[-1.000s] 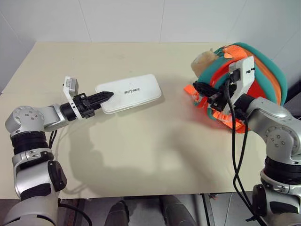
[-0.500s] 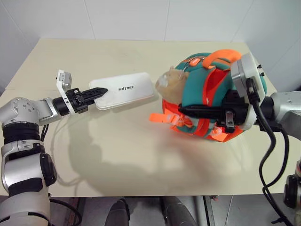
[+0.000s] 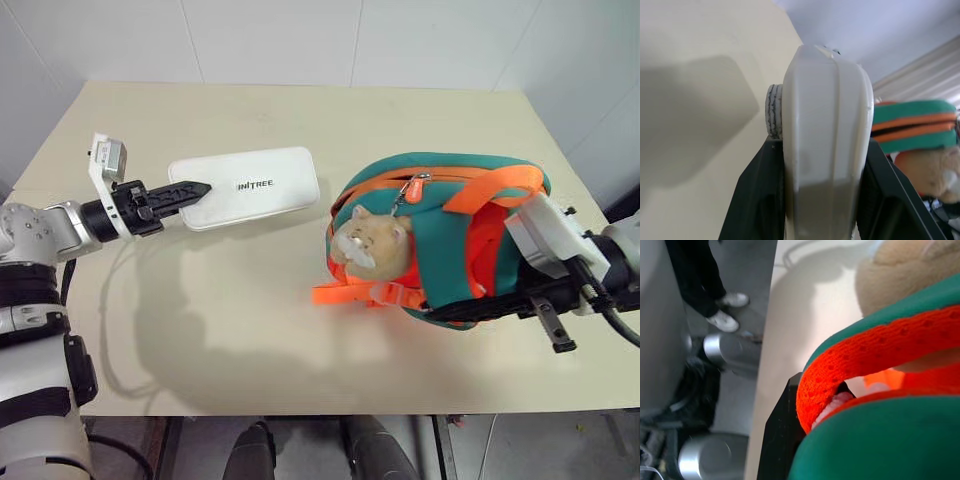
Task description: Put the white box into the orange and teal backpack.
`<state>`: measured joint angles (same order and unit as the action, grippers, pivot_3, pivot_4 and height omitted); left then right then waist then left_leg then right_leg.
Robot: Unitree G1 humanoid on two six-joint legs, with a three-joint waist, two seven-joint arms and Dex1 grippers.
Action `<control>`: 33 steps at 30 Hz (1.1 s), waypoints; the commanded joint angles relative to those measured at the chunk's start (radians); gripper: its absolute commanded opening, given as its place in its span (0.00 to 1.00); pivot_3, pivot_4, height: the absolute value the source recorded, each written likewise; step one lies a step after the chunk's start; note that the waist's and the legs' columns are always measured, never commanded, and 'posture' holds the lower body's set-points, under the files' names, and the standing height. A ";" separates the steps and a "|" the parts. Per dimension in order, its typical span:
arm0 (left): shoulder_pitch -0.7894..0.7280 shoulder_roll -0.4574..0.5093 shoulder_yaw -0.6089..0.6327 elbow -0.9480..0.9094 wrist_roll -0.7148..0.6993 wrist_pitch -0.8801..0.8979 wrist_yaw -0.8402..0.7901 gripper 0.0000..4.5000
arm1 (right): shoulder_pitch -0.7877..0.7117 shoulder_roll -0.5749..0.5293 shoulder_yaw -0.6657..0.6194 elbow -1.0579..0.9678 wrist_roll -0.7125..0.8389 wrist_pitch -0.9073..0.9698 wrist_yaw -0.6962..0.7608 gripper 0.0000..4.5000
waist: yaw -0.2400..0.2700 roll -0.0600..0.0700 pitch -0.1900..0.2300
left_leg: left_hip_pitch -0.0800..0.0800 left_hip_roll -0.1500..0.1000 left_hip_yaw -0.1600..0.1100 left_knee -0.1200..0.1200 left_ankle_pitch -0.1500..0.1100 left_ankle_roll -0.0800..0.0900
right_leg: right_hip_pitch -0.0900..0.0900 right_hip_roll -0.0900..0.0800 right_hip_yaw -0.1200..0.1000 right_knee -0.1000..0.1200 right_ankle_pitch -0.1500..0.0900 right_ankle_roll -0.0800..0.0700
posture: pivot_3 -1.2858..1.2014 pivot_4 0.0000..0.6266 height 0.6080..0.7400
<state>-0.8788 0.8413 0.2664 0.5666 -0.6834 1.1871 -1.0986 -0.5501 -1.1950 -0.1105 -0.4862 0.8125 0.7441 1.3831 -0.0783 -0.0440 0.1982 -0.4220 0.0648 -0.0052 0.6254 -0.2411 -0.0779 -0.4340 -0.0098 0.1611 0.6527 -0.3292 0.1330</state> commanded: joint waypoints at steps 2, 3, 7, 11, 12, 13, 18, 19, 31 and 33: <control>0.046 0.039 0.064 -0.122 -0.060 -0.026 -0.058 0.29 | -0.053 -0.026 0.025 0.071 -0.069 -0.086 0.077 0.00 | 0.000 0.000 0.000 | 0.000 0.000 0.000 0.003 0.000 0.000 | 0.000 0.000 0.000 0.002 0.000 0.000 | 0.52 0.24 1.00; 0.055 0.041 0.066 -0.132 -0.061 -0.033 -0.060 0.29 | -0.067 -0.028 0.029 0.087 -0.075 -0.095 0.090 0.00 | 0.001 0.000 0.000 | 0.000 0.000 0.000 0.004 0.000 0.000 | 0.000 0.000 0.000 0.003 0.000 0.000 | 0.52 0.24 1.00; 0.071 0.040 0.076 -0.158 -0.063 -0.066 -0.076 0.29 | -0.158 -0.021 0.046 0.138 -0.072 -0.096 0.119 0.00 | 0.000 0.001 0.001 | 0.001 0.000 0.000 0.006 0.000 0.000 | 0.002 0.000 0.000 0.004 0.000 0.000 | 0.52 0.24 1.00; 0.098 0.061 0.045 -0.197 -0.055 -0.099 -0.138 0.29 | -0.177 -0.011 0.058 0.115 -0.051 -0.077 0.120 0.00 | 0.001 0.001 0.001 | 0.001 0.000 -0.001 0.005 0.000 0.000 | 0.001 0.000 -0.001 0.004 0.000 0.000 | 0.52 0.24 1.00; 0.107 0.061 0.046 -0.207 -0.051 -0.134 -0.158 0.29 | -0.171 -0.006 0.061 0.112 -0.052 -0.074 0.112 0.00 | 0.001 0.001 0.001 | 0.001 0.000 -0.001 0.004 0.000 0.000 | 0.001 0.000 -0.001 0.004 0.000 0.000 | 0.52 0.24 1.00; 0.114 0.058 0.049 -0.215 -0.048 -0.168 -0.172 0.29 | -0.166 -0.002 0.063 0.111 -0.055 -0.072 0.105 0.00 | 0.002 0.001 0.001 | 0.001 0.000 -0.001 0.004 0.000 0.001 | 0.001 0.000 -0.001 0.004 0.000 0.000 | 0.52 0.24 1.00; 0.136 0.047 0.085 -0.221 -0.046 -0.340 -0.232 0.29 | -0.131 0.023 0.065 0.082 -0.045 -0.043 0.057 0.00 | 0.002 0.001 0.001 | 0.000 0.000 -0.001 0.005 0.000 0.001 | 0.001 0.000 -0.001 0.004 0.000 0.000 | 0.52 0.24 1.00; 0.133 0.044 0.093 -0.218 -0.048 -0.362 -0.233 0.29 | -0.127 0.033 0.063 0.073 -0.036 -0.031 0.040 0.00 | 0.001 0.001 0.001 | 0.001 0.000 -0.001 0.006 0.000 0.001 | 0.001 0.000 -0.001 0.005 0.000 0.000 | 0.52 0.24 1.00; 0.118 0.031 0.058 -0.344 -0.053 -0.466 -0.272 0.29 | -0.119 0.082 0.045 0.027 0.023 0.043 -0.062 0.00 | 0.000 0.001 0.001 | 0.001 0.000 -0.001 0.008 0.000 0.001 | 0.002 0.000 -0.001 0.007 0.000 0.000 | 0.52 0.24 1.00; 0.120 0.032 0.044 -0.364 -0.048 -0.478 -0.278 0.29 | -0.123 0.084 0.050 0.031 0.021 0.041 -0.063 0.00 | 0.000 0.001 0.001 | 0.001 0.000 -0.001 0.007 0.000 0.001 | 0.002 0.000 -0.001 0.007 0.000 0.000 | 0.52 0.24 1.00</control>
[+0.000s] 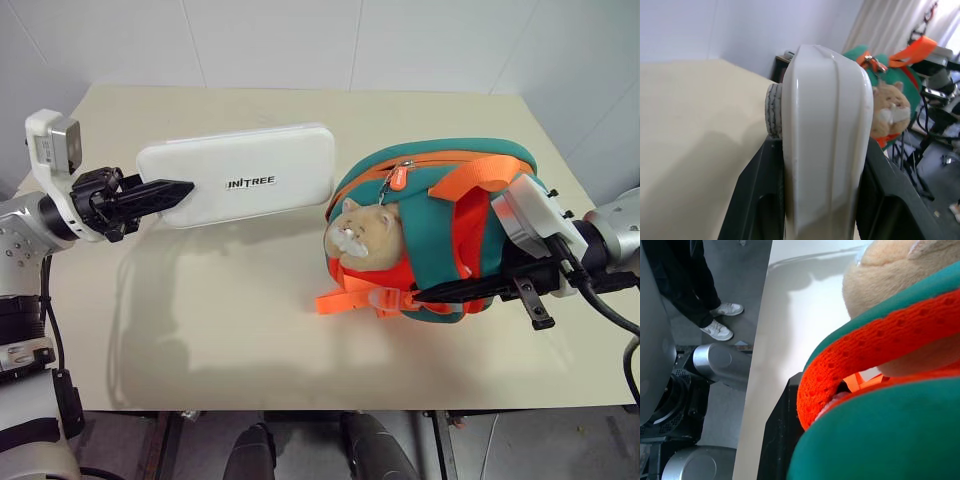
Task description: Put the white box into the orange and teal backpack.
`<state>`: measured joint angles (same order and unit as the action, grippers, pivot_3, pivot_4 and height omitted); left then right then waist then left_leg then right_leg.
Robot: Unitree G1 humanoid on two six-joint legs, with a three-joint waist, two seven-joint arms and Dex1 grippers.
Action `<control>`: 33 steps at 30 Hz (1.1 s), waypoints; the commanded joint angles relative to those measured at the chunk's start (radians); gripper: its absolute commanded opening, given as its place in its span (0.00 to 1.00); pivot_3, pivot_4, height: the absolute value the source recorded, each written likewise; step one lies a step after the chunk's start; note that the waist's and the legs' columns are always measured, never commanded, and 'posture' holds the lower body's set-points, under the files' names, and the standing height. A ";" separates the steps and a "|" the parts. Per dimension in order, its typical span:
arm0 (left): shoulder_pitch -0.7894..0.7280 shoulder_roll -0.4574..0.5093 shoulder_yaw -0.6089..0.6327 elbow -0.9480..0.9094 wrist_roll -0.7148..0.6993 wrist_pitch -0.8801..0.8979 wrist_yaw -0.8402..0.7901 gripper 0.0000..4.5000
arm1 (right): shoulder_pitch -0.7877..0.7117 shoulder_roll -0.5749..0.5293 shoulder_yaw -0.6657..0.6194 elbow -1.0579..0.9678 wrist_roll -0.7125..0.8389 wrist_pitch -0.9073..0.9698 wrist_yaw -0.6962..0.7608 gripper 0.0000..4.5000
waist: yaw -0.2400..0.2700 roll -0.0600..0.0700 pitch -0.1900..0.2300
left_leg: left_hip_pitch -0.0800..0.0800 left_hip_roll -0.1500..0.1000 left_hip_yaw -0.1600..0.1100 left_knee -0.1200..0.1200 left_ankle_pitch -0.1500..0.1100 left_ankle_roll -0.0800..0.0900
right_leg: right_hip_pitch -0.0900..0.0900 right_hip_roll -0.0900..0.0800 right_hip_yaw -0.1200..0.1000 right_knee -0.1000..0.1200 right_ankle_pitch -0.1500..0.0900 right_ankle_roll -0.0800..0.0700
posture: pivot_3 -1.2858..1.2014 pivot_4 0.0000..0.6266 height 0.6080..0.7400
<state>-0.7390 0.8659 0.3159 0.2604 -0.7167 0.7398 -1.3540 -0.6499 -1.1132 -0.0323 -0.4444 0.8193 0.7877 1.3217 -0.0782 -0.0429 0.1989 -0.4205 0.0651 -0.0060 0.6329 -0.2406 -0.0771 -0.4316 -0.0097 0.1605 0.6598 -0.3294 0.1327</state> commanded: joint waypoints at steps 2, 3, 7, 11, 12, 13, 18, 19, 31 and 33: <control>-0.025 0.006 -0.018 -0.067 -0.011 -0.042 -0.026 0.29 | -0.033 0.007 -0.020 -0.001 0.009 -0.006 0.000 0.00 | -0.001 0.000 0.000 | 0.000 0.000 0.000 0.000 0.000 0.000 | 0.000 0.000 0.000 0.000 0.000 0.000 | 0.52 0.24 1.00; -0.031 0.003 -0.030 -0.069 -0.005 -0.053 -0.028 0.29 | -0.040 0.010 -0.013 0.007 0.002 -0.010 0.002 0.00 | -0.002 0.000 0.000 | 0.000 0.000 0.000 0.000 0.000 0.000 | 0.000 0.000 0.000 0.000 0.000 0.000 | 0.52 0.24 1.00; -0.052 -0.006 -0.088 -0.052 0.047 -0.106 -0.018 0.29 | -0.058 0.023 0.006 0.025 -0.024 -0.025 0.009 0.00 | 0.000 0.000 0.000 | 0.000 0.000 0.000 0.001 0.000 0.000 | 0.000 0.000 0.000 0.001 0.000 0.000 | 0.52 0.24 1.00; -0.084 -0.034 -0.119 -0.087 0.031 -0.102 -0.022 0.29 | -0.065 0.032 0.013 0.036 -0.038 -0.030 0.015 0.00 | 0.002 0.000 0.000 | 0.000 0.000 0.000 0.003 0.000 0.000 | 0.001 0.000 0.000 0.001 0.000 0.000 | 0.52 0.24 1.00; -0.088 -0.036 -0.124 -0.094 0.029 -0.100 -0.024 0.29 | -0.065 0.033 0.014 0.038 -0.040 -0.030 0.016 0.00 | 0.002 0.000 0.000 | 0.000 0.000 0.000 0.003 0.000 0.000 | 0.001 0.000 0.000 0.001 0.000 0.000 | 0.52 0.24 1.00; -0.095 -0.039 -0.134 -0.098 0.031 -0.103 -0.031 0.29 | -0.066 0.035 0.016 0.042 -0.046 -0.034 0.019 0.00 | 0.002 0.000 0.000 | 0.000 0.000 0.000 0.003 0.000 0.000 | 0.001 0.000 0.000 0.001 0.000 0.000 | 0.52 0.24 1.00; -0.129 -0.037 -0.193 -0.076 0.087 -0.159 -0.066 0.29 | -0.078 0.057 0.024 0.057 -0.054 -0.037 0.019 0.00 | 0.002 0.000 0.000 | 0.000 0.000 -0.001 0.003 0.000 0.000 | 0.001 0.000 0.000 0.001 0.000 0.001 | 0.52 0.24 1.00; -0.137 -0.036 -0.198 -0.071 0.086 -0.158 -0.075 0.29 | -0.079 0.061 0.027 0.061 -0.059 -0.039 0.020 0.00 | 0.001 0.000 0.000 | 0.000 0.000 -0.001 0.003 0.000 0.000 | 0.002 0.000 0.000 0.001 0.000 0.001 | 0.52 0.24 1.00; -0.213 -0.080 -0.300 -0.063 0.160 -0.200 -0.092 0.29 | -0.071 0.082 0.044 0.101 -0.098 -0.068 0.032 0.00 | 0.002 0.000 0.000 | 0.000 0.000 -0.001 0.004 0.000 0.000 | 0.002 0.000 0.000 0.001 0.000 0.001 | 0.52 0.24 1.00; -0.232 -0.123 -0.323 -0.063 0.184 -0.205 -0.052 0.29 | -0.069 0.088 0.045 0.102 -0.099 -0.067 0.030 0.00 | 0.004 0.000 0.000 | 0.000 0.000 -0.001 0.004 0.000 0.001 | 0.002 0.000 0.000 0.002 0.000 0.001 | 0.52 0.24 1.00</control>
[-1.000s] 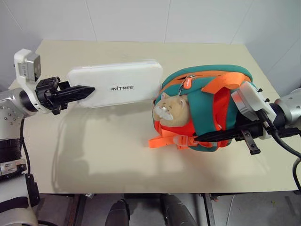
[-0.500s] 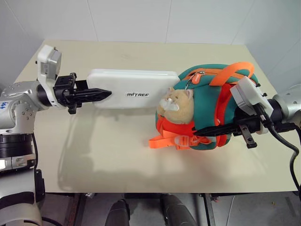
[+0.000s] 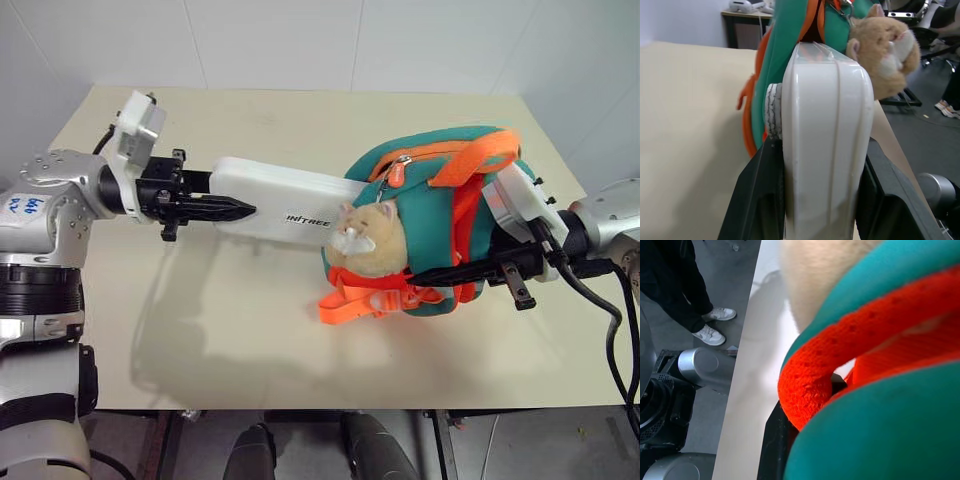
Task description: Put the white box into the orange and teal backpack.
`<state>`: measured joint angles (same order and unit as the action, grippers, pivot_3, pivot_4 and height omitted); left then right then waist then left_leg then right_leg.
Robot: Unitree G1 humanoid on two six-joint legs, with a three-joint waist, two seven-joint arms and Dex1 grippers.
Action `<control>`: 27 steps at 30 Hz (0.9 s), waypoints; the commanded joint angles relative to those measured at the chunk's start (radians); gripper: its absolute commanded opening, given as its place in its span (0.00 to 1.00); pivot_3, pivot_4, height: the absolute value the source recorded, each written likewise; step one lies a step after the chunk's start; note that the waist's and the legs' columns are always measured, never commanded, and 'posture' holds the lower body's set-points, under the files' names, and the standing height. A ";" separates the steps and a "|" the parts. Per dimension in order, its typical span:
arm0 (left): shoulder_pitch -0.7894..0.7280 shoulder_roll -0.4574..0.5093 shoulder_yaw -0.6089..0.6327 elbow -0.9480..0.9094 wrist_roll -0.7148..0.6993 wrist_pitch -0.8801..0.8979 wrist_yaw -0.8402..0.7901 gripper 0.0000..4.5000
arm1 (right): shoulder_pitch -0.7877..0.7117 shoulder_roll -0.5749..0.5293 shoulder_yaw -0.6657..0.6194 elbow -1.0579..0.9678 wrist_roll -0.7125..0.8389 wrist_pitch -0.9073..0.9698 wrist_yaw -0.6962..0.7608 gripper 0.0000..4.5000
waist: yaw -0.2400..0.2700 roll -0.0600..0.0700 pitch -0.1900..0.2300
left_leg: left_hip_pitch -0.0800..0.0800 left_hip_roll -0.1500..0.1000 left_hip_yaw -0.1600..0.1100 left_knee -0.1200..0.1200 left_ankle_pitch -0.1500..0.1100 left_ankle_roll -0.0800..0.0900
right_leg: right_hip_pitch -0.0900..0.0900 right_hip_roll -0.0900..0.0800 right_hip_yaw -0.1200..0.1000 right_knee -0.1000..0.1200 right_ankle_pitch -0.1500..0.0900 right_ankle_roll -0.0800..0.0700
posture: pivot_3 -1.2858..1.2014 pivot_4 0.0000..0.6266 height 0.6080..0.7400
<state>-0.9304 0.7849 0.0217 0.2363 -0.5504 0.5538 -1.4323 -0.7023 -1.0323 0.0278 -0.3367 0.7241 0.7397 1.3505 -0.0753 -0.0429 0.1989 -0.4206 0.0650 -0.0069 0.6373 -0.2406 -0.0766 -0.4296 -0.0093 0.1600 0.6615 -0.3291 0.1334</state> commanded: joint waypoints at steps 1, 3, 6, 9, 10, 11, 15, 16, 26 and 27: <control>-0.047 -0.058 -0.036 -0.038 0.027 -0.021 0.040 0.29 | -0.015 0.010 -0.015 -0.006 -0.005 -0.018 0.001 0.00 | 0.003 0.000 0.000 | 0.000 0.000 0.000 0.000 0.000 0.000 | 0.000 0.000 0.000 0.000 0.000 0.000 | 0.52 0.24 1.00; -0.062 -0.113 -0.052 -0.036 0.045 -0.027 0.083 0.29 | -0.010 0.016 -0.016 -0.008 -0.005 -0.017 -0.002 0.00 | 0.011 0.000 0.000 | 0.000 0.000 -0.001 0.001 0.000 0.000 | 0.000 0.000 0.000 0.000 0.000 0.000 | 0.52 0.24 1.00; -0.081 -0.220 -0.091 -0.021 0.089 -0.034 0.170 0.29 | 0.001 0.026 -0.014 -0.016 -0.003 -0.015 -0.011 0.00 | 0.020 0.000 0.000 | 0.000 0.000 -0.001 0.004 0.000 0.001 | 0.001 0.000 0.000 0.001 0.000 0.001 | 0.52 0.24 1.00; -0.081 -0.301 -0.126 -0.024 0.119 -0.014 0.239 0.29 | 0.009 0.032 -0.019 -0.025 0.001 -0.009 -0.022 0.00 | 0.021 0.000 0.000 | -0.001 0.000 -0.001 0.007 -0.001 0.001 | 0.002 0.000 0.000 0.001 0.001 0.002 | 0.52 0.24 1.00; -0.079 -0.323 -0.139 -0.026 0.130 -0.010 0.257 0.29 | 0.012 0.031 -0.021 -0.029 0.003 -0.007 -0.025 0.00 | 0.021 0.000 0.000 | -0.001 0.000 -0.001 0.008 -0.001 0.002 | 0.002 0.000 0.000 0.001 0.001 0.002 | 0.52 0.24 1.00; -0.077 -0.342 -0.148 -0.028 0.135 -0.003 0.268 0.29 | 0.014 0.031 -0.024 -0.031 0.004 -0.005 -0.029 0.00 | 0.021 0.000 0.000 | -0.001 0.000 -0.001 0.008 -0.001 0.002 | 0.002 0.000 0.001 0.001 0.002 0.003 | 0.52 0.24 1.00; -0.083 -0.377 -0.171 -0.029 0.144 0.046 0.311 0.29 | 0.029 0.026 -0.034 -0.044 0.010 0.000 -0.041 0.00 | 0.020 0.000 0.000 | 0.000 0.000 -0.001 0.009 -0.001 0.002 | 0.003 0.001 0.001 0.002 0.002 0.003 | 0.52 0.24 1.00; -0.087 -0.384 -0.173 -0.026 0.148 0.056 0.326 0.29 | 0.033 0.024 -0.037 -0.048 0.012 0.002 -0.044 0.00 | 0.021 0.000 0.000 | 0.000 0.000 -0.001 0.009 -0.001 0.002 | 0.003 0.001 0.001 0.002 0.002 0.003 | 0.52 0.24 1.00; -0.107 -0.436 -0.217 0.009 0.193 0.055 0.346 0.29 | 0.065 0.029 -0.047 -0.076 0.025 0.006 -0.078 0.00 | 0.023 0.000 0.000 | 0.000 -0.001 -0.001 0.010 -0.001 0.002 | 0.004 0.001 0.002 0.001 0.003 0.004 | 0.52 0.24 1.00; -0.108 -0.442 -0.222 0.022 0.202 0.045 0.348 0.29 | 0.066 0.029 -0.047 -0.077 0.026 0.007 -0.079 0.00 | 0.023 0.000 0.000 | 0.000 -0.001 -0.001 0.010 -0.001 0.002 | 0.004 0.001 0.002 0.001 0.003 0.004 | 0.52 0.24 1.00</control>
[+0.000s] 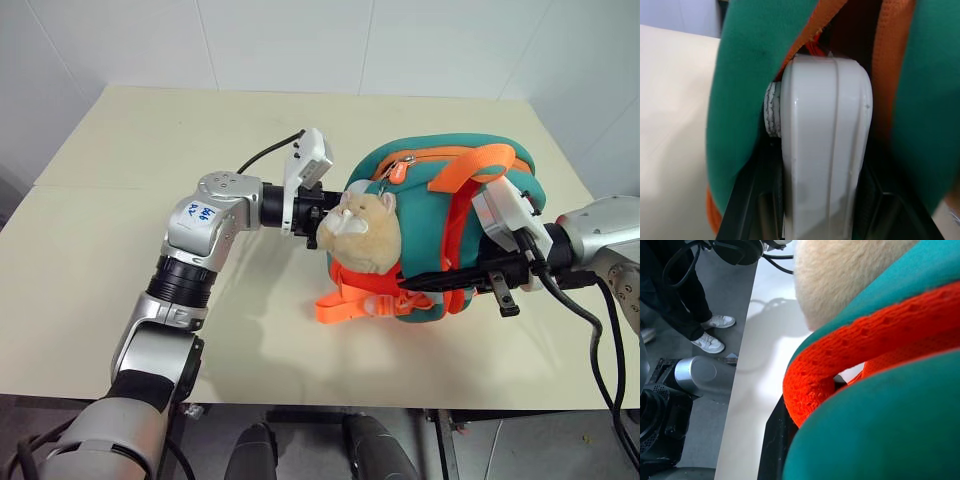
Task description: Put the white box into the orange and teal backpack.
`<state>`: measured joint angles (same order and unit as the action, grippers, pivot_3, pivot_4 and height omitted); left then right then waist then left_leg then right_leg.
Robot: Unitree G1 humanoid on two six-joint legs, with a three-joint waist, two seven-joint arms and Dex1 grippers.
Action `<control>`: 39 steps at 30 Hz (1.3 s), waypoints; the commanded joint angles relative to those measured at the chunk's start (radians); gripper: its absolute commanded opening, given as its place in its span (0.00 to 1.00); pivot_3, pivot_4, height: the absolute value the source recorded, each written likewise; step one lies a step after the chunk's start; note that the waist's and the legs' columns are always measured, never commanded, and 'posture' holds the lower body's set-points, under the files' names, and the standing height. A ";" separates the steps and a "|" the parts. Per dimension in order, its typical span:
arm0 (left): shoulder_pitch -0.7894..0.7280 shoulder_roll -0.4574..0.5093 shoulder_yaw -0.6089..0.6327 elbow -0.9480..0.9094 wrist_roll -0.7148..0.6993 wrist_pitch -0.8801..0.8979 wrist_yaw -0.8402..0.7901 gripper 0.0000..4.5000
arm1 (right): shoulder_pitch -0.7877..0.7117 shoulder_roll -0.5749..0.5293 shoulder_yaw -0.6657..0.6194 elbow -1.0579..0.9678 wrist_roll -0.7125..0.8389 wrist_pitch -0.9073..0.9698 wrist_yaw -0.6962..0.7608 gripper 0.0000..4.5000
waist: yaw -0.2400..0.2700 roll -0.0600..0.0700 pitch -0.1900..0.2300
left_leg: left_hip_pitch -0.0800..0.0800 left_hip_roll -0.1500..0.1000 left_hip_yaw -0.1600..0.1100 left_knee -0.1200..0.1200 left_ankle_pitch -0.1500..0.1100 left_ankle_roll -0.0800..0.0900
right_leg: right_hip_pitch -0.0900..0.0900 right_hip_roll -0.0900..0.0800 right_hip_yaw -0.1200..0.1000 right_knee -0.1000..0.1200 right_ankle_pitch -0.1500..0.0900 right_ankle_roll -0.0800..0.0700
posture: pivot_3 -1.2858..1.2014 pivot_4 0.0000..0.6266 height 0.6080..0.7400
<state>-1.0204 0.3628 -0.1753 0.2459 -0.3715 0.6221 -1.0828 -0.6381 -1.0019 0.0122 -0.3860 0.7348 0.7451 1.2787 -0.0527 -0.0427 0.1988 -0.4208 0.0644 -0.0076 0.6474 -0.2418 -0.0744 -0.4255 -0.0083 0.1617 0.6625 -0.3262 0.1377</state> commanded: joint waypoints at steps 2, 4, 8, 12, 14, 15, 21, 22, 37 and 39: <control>-0.026 -0.038 -0.035 0.033 0.040 -0.042 0.000 0.29 | 0.000 -0.001 -0.030 -0.026 0.015 0.001 -0.010 0.00 | 0.002 0.000 0.000 | 0.000 0.000 0.000 0.000 0.000 0.000 | 0.000 0.000 0.000 0.000 0.000 0.000 | 0.52 0.24 1.00; -0.036 -0.052 -0.037 0.045 0.051 -0.052 0.001 0.29 | -0.002 -0.001 -0.028 -0.024 0.014 0.000 -0.011 0.00 | 0.003 0.000 0.000 | 0.000 0.000 0.000 0.000 0.000 0.000 | 0.000 0.000 0.000 0.000 0.000 0.000 | 0.52 0.24 1.00; -0.066 -0.074 -0.030 0.084 0.066 -0.063 0.009 0.29 | -0.004 0.000 -0.026 -0.022 0.013 -0.001 -0.013 0.00 | 0.005 0.000 0.000 | 0.000 0.000 0.000 0.000 0.000 0.000 | 0.000 0.000 0.000 0.000 0.000 0.000 | 0.52 0.24 1.00; -0.092 -0.074 -0.075 0.124 0.120 -0.107 -0.023 0.37 | -0.008 0.003 -0.021 -0.019 0.008 -0.002 -0.017 0.00 | 0.002 0.000 0.000 | 0.000 0.000 0.000 0.000 0.000 0.000 | 0.000 0.000 0.000 -0.001 0.000 0.000 | 0.52 0.24 1.00; -0.104 -0.064 -0.080 0.106 0.119 -0.089 -0.043 0.50 | -0.010 0.004 -0.020 -0.018 0.007 -0.003 -0.020 0.00 | 0.001 0.000 0.000 | 0.000 0.000 0.000 -0.001 0.000 0.000 | 0.000 0.000 0.000 -0.001 0.000 0.000 | 0.52 0.24 1.00; -0.120 -0.064 -0.060 0.103 0.111 -0.089 -0.033 0.57 | -0.014 0.005 -0.019 -0.016 0.007 -0.003 -0.021 0.00 | 0.000 0.000 0.000 | 0.000 0.000 0.000 -0.001 0.000 0.000 | 0.000 0.000 0.000 -0.001 0.000 0.000 | 0.52 0.24 1.00; -0.181 0.013 -0.013 0.063 0.091 -0.063 -0.069 0.96 | -0.021 0.006 -0.014 -0.004 -0.003 -0.006 -0.023 0.00 | -0.005 0.001 0.000 | 0.000 0.000 0.000 -0.001 0.000 0.000 | 0.000 0.001 0.001 -0.001 0.000 0.000 | 0.52 0.24 1.00; -0.184 0.030 -0.013 0.057 0.092 -0.064 -0.080 0.99 | -0.023 0.006 -0.012 0.000 -0.005 -0.006 -0.022 0.00 | -0.005 0.001 0.000 | 0.000 0.000 0.000 -0.002 0.000 0.000 | 0.000 0.001 0.001 -0.001 0.000 0.000 | 0.52 0.24 1.00; -0.037 0.274 0.203 -0.122 -0.123 0.085 -0.220 0.99 | -0.027 0.026 0.008 0.027 -0.038 -0.014 -0.031 0.00 | -0.009 0.002 0.001 | 0.000 0.000 0.000 -0.001 0.000 0.000 | -0.001 0.000 0.001 0.000 0.000 0.000 | 0.52 0.24 1.00; 0.016 0.279 0.264 -0.223 -0.206 0.156 -0.177 0.99 | -0.013 0.039 0.014 0.031 -0.052 -0.025 -0.040 0.00 | -0.007 0.002 0.001 | 0.000 0.001 0.000 -0.001 0.000 0.000 | -0.001 0.000 0.000 0.000 0.000 0.000 | 0.52 0.24 1.00</control>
<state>-1.0089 0.6374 0.0296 0.1263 -0.4946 0.7297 -1.2829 -0.6555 -0.9694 0.0339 -0.3479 0.6931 0.7392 1.2478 -0.0593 -0.0408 0.2000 -0.4212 0.0653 -0.0081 0.6462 -0.2418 -0.0742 -0.4266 -0.0079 0.1616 0.6629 -0.3265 0.1374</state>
